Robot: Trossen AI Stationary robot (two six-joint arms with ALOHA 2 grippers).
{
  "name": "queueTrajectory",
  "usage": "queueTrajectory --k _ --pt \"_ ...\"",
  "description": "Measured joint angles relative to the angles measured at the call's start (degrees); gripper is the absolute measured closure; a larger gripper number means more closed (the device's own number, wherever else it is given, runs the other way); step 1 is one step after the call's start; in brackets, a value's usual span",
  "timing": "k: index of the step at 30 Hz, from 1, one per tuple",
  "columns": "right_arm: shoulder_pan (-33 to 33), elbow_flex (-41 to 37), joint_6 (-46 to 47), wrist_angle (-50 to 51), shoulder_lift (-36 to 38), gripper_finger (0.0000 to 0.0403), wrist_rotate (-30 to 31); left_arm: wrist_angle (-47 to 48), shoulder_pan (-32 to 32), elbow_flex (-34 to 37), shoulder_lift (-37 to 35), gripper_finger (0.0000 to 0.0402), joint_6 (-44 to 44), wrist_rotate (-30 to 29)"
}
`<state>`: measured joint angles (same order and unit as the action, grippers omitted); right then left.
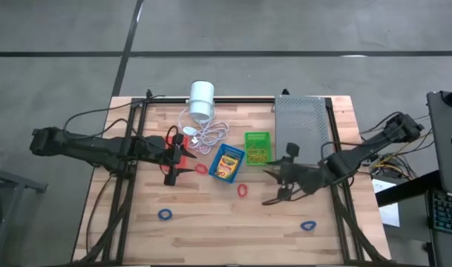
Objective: Pick & Place Office Desk Supplies
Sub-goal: Put the blue spring keychain into the orange bin
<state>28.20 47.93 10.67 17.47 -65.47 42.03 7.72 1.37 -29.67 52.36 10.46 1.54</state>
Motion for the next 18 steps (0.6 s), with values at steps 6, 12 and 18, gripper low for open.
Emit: queueTrajectory --k 6,12,18 --pt "0.46 -5.36 -8.58 -12.68 4.39 0.0291 -4.46 -0.04 0.00 0.02 0.00 0.0171 0.00 -0.02" --pt "0.29 -9.03 -9.78 -13.67 9.82 0.0291 -2.34 -0.10 0.00 0.00 0.00 0.0171 0.00 0.00" --pt "0.26 -12.32 -9.64 -13.54 12.66 0.0291 1.30 -0.10 0.00 0.00 0.00 0.0171 0.00 0.00"
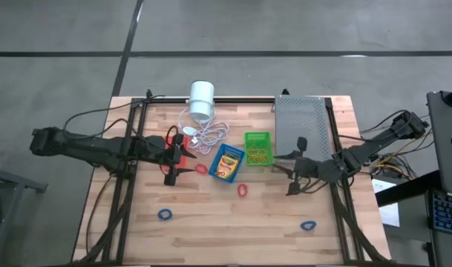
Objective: Pick & Place Office Desk Supplies
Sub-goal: Put the blue spring keychain into the orange bin
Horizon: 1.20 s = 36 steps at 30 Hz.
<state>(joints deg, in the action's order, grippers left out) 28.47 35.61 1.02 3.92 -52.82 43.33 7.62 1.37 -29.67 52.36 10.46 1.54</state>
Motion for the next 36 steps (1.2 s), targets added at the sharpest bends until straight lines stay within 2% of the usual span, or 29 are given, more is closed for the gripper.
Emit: queueTrajectory --k 5,8,11,16,25,27,31,33,36 --pt "0.01 -0.62 -7.48 0.38 -0.87 0.0291 -7.67 0.01 0.04 0.02 0.00 0.0171 0.00 -0.02" --pt "0.04 -0.63 -9.03 0.47 -1.66 0.0291 -8.70 0.02 0.04 0.00 0.00 0.0171 0.00 -0.02" --pt "0.04 -0.49 -8.54 0.17 -1.15 0.0291 -5.60 0.01 0.04 0.00 0.00 0.0171 0.00 -0.01" --pt "0.07 -1.54 -1.94 0.18 2.37 0.0291 2.93 0.00 0.04 0.00 0.00 0.0171 0.00 -0.02" --pt "3.61 -9.33 -1.15 -0.41 13.78 0.0291 3.99 0.03 0.04 0.01 0.00 0.0171 0.00 -0.02" --pt "4.92 -11.48 -4.35 -3.61 16.32 0.0291 0.56 0.00 0.04 0.00 0.00 0.0171 0.00 -0.02" --pt "7.10 -15.71 -12.50 -12.99 19.66 0.0291 -12.05 0.02 0.03 0.00 0.00 0.0171 0.00 0.00" --pt "8.12 -17.26 -12.27 -16.65 19.96 0.0291 -13.76 0.00 0.04 0.00 0.00 0.0171 0.00 -0.02" --pt "9.41 -17.11 -8.09 -15.83 19.97 0.0291 -12.95 0.00 0.02 0.02 0.00 0.0171 0.00 0.00"
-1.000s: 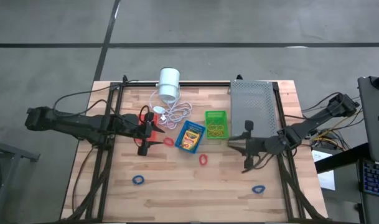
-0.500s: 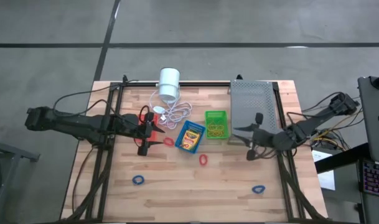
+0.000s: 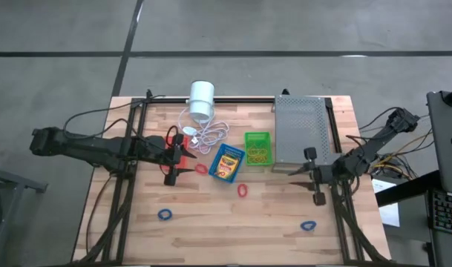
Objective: Pick & Place Office Desk Supplies
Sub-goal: Put the blue spring keychain into the orange bin
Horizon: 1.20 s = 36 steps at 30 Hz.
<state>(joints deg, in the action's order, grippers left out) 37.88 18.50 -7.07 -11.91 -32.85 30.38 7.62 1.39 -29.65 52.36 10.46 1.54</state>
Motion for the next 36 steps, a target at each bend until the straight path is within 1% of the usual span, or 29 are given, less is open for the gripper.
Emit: queueTrajectory --k 3,7,10,12,15,17,19,21,23,26,28,29,30,32,36 --pt "0.97 1.65 6.28 2.35 -2.08 0.0291 0.85 0.02 0.00 -0.01 0.00 0.0171 0.00 -0.02" --pt "2.88 5.21 10.41 5.93 -7.40 0.0291 1.06 0.01 -0.04 0.00 0.00 0.0171 0.00 0.00" --pt "5.42 8.91 16.37 11.93 -12.21 0.0291 1.38 0.02 -0.04 -0.02 0.00 0.0171 0.00 -0.02" --pt "6.74 11.70 24.29 18.79 -15.98 0.0291 3.25 0.02 -0.04 0.00 0.00 0.0171 0.00 0.00" --pt "8.05 16.31 42.26 30.24 -21.45 0.0291 5.70 0.00 -0.04 -0.02 0.00 0.0171 0.00 -0.02" --pt "8.68 19.04 53.73 34.83 -25.39 0.0291 5.20 0.02 -0.04 -0.01 0.00 0.0171 0.00 -0.02" --pt "9.46 21.45 61.45 37.81 -29.48 0.0291 3.20 0.02 -0.04 0.00 0.00 0.0171 0.00 0.00" --pt "10.42 24.12 66.88 40.64 -33.82 0.0291 0.81 0.01 -0.03 -0.02 0.00 0.0171 0.00 -0.01" --pt "11.23 26.99 74.12 44.81 -38.04 0.0291 -2.49 0.02 -0.04 -0.01 0.00 0.0171 0.00 -0.01" --pt "12.17 31.63 90.99 53.10 -44.45 0.0291 -9.79 0.02 -0.03 -0.01 0.00 0.0171 0.00 -0.02" --pt "12.43 34.72 101.78 58.13 -48.46 0.0291 -16.33 0.02 -0.02 -0.02 0.00 0.0171 0.00 -0.02" --pt "12.49 36.24 105.37 60.01 -50.36 0.0291 -19.65 0.02 -0.02 -0.01 0.00 0.0171 0.00 -0.02" --pt "12.51 37.80 107.38 61.46 -52.09 0.0291 -22.54 0.02 -0.02 -0.01 0.00 0.0171 0.00 -0.02" --pt "12.51 40.76 108.44 63.84 -55.16 0.0291 -26.75 0.00 -0.02 0.00 0.00 0.0171 0.00 -0.02" --pt "12.57 46.02 108.53 70.56 -60.76 0.0291 -31.90 0.02 -0.02 -0.01 -0.01 0.0171 0.00 -0.01"
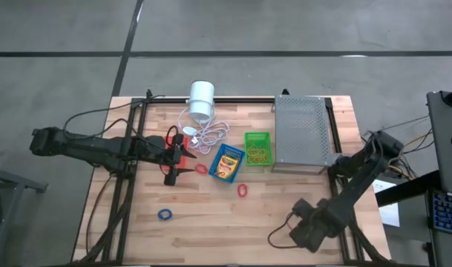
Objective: Pick & Place Office Desk Supplies
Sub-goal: Put the blue spring keychain into the orange bin
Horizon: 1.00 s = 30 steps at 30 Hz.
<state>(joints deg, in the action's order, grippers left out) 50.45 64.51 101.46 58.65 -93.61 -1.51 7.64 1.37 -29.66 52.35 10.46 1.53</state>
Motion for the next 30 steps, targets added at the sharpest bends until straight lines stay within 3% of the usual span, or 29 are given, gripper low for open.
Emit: queueTrajectory --k 6,30 --pt "1.88 3.30 -1.31 7.13 -5.19 0.0291 -1.75 0.00 0.00 0.00 0.01 0.0171 0.00 0.01" --pt "8.57 -14.92 1.65 -12.10 -0.10 0.0291 3.20 0.00 0.04 -0.01 0.00 0.0171 0.00 -0.01"
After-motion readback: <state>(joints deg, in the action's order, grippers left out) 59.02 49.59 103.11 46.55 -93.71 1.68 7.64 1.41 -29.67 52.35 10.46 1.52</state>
